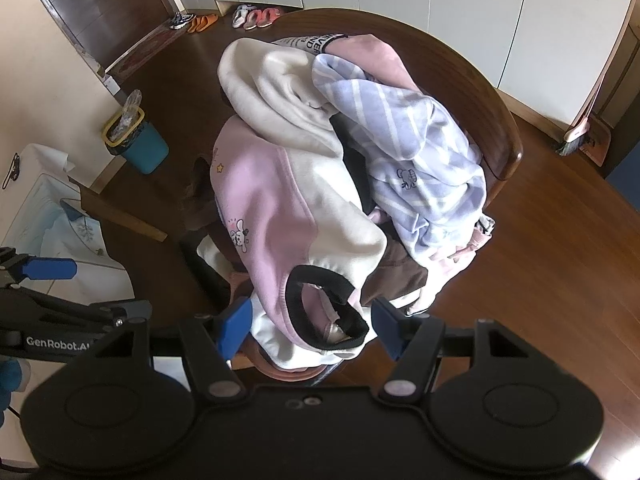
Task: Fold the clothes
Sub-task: 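Reach both grippers toward the pink-and-cream sweatshirt on the clothes pile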
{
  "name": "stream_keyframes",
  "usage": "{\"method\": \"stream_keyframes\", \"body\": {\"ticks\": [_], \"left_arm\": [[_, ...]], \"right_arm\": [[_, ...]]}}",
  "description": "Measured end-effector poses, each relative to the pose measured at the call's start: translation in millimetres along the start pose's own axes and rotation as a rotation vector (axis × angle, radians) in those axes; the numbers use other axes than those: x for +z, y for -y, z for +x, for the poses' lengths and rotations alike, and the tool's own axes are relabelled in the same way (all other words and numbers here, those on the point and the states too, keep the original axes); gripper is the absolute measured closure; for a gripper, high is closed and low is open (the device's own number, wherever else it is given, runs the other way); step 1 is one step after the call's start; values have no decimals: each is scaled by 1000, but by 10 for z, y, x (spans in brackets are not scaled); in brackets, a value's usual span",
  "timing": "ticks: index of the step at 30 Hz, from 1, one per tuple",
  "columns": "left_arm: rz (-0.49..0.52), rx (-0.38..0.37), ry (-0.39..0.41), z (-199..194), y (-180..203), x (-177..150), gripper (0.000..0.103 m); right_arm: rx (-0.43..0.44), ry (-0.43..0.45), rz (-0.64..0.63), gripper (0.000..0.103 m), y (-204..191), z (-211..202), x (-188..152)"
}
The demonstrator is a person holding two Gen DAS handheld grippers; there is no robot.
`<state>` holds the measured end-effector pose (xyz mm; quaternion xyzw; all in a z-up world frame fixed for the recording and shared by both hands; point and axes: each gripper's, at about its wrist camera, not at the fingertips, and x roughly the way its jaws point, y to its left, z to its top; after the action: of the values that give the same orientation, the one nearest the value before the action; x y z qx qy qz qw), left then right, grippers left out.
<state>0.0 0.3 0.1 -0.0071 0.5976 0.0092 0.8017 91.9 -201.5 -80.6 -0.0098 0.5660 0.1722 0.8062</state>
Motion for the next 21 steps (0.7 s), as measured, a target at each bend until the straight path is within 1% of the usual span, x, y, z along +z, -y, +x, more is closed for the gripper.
{"method": "stream_keyframes", "body": {"ticks": [7,10,14,18,21], "left_arm": [[7,-7,6,-20,-79,3,0],[15,1,6,-17,-103,6,0],[28,1,30,-60,-159,-4,0],[61,-16,43,-81,-213,-35,0],[81,-50,57,-73,-243,-45,0]], "right_arm": [[-3,38,-15,0,-81,-29,5],[-1,72,-30,0,-134,-59,-3],[4,99,-38,0,-229,-89,-20],[10,152,-18,0,-299,-137,-97],[11,197,-10,0,-340,-184,-141]]}}
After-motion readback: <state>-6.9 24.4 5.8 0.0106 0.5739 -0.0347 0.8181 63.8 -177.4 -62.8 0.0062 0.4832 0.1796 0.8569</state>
